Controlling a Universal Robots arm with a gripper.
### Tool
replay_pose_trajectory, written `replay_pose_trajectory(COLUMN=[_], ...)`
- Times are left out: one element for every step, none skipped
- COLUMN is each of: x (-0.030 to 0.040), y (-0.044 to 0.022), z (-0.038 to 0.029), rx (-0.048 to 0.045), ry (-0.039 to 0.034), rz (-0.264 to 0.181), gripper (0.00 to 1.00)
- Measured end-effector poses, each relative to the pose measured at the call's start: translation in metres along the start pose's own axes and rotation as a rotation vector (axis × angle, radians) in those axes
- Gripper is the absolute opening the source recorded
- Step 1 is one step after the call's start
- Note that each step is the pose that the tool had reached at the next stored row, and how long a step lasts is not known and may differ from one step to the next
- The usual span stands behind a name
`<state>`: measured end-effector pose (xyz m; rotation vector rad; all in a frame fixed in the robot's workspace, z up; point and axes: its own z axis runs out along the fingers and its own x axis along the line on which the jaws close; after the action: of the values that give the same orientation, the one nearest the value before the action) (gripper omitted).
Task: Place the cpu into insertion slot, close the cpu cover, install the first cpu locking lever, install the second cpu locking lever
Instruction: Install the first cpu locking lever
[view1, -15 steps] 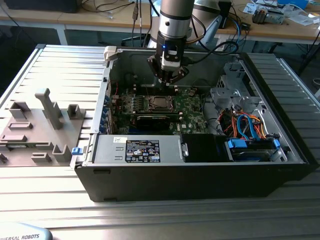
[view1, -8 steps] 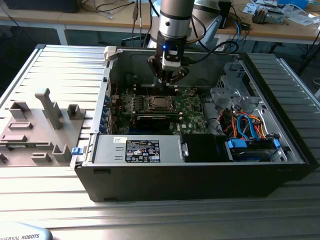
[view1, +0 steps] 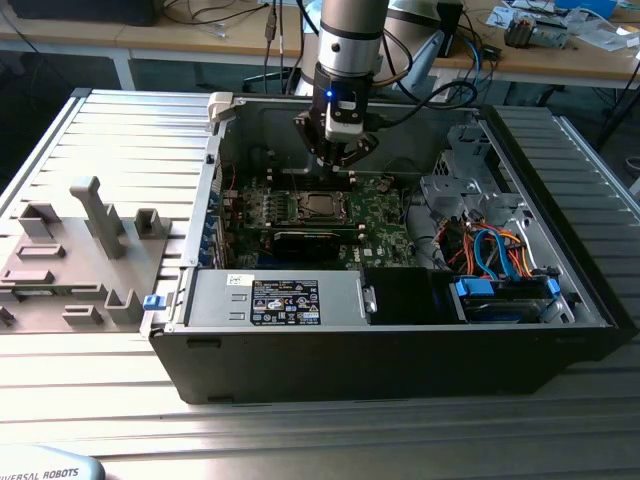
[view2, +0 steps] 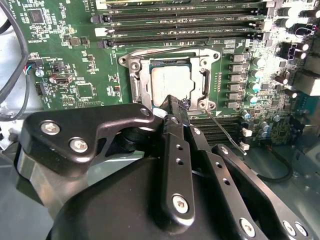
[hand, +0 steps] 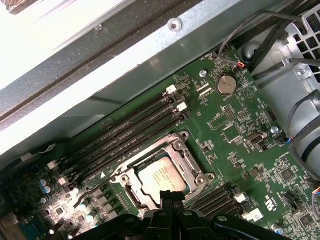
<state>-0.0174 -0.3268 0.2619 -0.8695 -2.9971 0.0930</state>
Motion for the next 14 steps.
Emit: replay_pose_trajectory(x=[0.0000,0.0000,0.0000,0.0000,0.0000,0.0000,0.0000,0.0000,0.0000,0.0000,0.0000,0.0000,0.0000,0.0000], y=[0.0000,0.0000,0.0000,0.0000,0.0000,0.0000,0.0000,0.0000,0.0000,0.0000,0.0000,0.0000,0.0000,0.0000], z=[0.0000,0.0000,0.0000,0.0000,0.0000,0.0000,0.0000,0.0000,0.0000,0.0000,0.0000,0.0000,0.0000,0.0000], rx=[0.0000,0.0000,0.0000,0.0000,0.0000,0.0000,0.0000,0.0000,0.0000,0.0000,0.0000,0.0000,0.0000,0.0000], ry=[-0.0001,-0.0002,-0.0003,-0.0004,-0.0005,-0.0006,-0.0006,-0.0006,-0.0007,-0.0007,-0.0008,-0.0008,-0.0009,-0.0009], rz=[-0.001,-0.003,-0.005,-0.007,-0.008,-0.008,-0.009,-0.010,-0.011,-0.011,-0.012,-0.013,-0.014,-0.014], gripper=[0.11,0.11,0.11,0.11,0.11,0.11,0.11,0.11,0.11,0.11,0.11,0.11,0.11,0.11])
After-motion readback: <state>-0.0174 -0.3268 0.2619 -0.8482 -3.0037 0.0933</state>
